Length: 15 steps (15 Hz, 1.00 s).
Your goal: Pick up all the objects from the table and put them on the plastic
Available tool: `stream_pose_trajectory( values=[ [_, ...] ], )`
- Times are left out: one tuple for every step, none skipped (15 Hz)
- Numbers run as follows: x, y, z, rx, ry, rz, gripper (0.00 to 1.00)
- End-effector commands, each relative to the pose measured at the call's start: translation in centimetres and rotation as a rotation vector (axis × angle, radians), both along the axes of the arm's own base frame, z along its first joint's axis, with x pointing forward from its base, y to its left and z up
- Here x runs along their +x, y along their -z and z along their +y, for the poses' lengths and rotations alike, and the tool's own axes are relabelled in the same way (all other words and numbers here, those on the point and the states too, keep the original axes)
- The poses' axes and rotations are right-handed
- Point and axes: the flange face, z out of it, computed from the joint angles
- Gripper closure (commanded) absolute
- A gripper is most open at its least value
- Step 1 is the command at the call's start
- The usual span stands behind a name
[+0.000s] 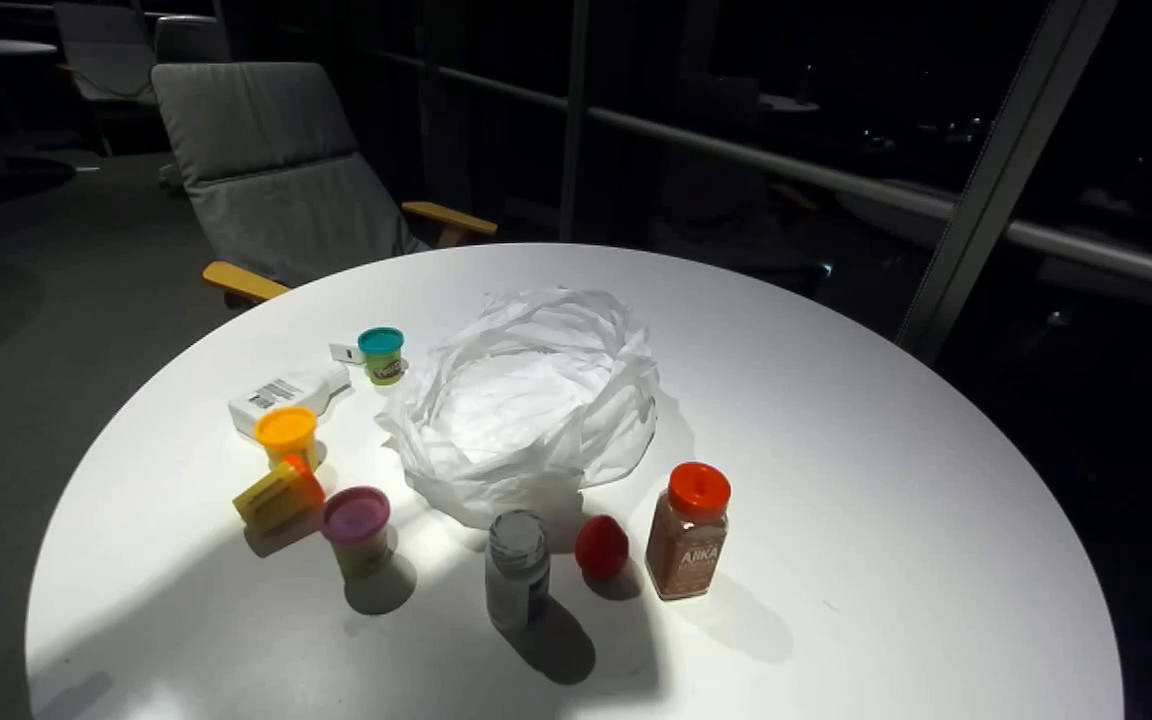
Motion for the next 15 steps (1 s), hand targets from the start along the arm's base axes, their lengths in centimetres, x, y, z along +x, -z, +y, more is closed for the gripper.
stream_pose_trajectory(
  values=[
    [0.0,-0.1,0.0,0.000,0.000,0.001,0.00],
    [1.1,0.0,0.1,-0.014,0.001,0.011,0.00],
    [2.5,0.3,0.3,-0.013,-0.002,0.028,0.00],
    [3.7,0.7,0.5,-0.015,-0.011,0.038,0.00],
    [5.2,1.3,0.8,-0.020,-0.030,0.058,0.00],
    [6.9,2.2,1.0,-0.031,-0.039,0.072,0.00],
    [8.3,3.1,1.1,-0.033,-0.040,0.089,0.00],
    [10.1,4.2,0.9,-0.050,-0.026,0.093,0.00],
    [11.8,5.4,0.5,-0.063,-0.003,0.099,0.00],
    [13.4,6.7,0.2,-0.072,0.026,0.100,0.00],
    [15.0,8.2,-0.3,-0.094,0.064,0.095,0.00],
    [16.5,9.7,-0.7,-0.099,0.111,0.080,0.00],
    [17.9,11.2,-1.3,-0.095,0.168,0.059,0.00],
    [19.2,12.8,-2.0,-0.099,0.220,0.034,0.00],
    [20.4,14.3,-2.5,-0.110,0.264,0.014,0.00]
  ],
)
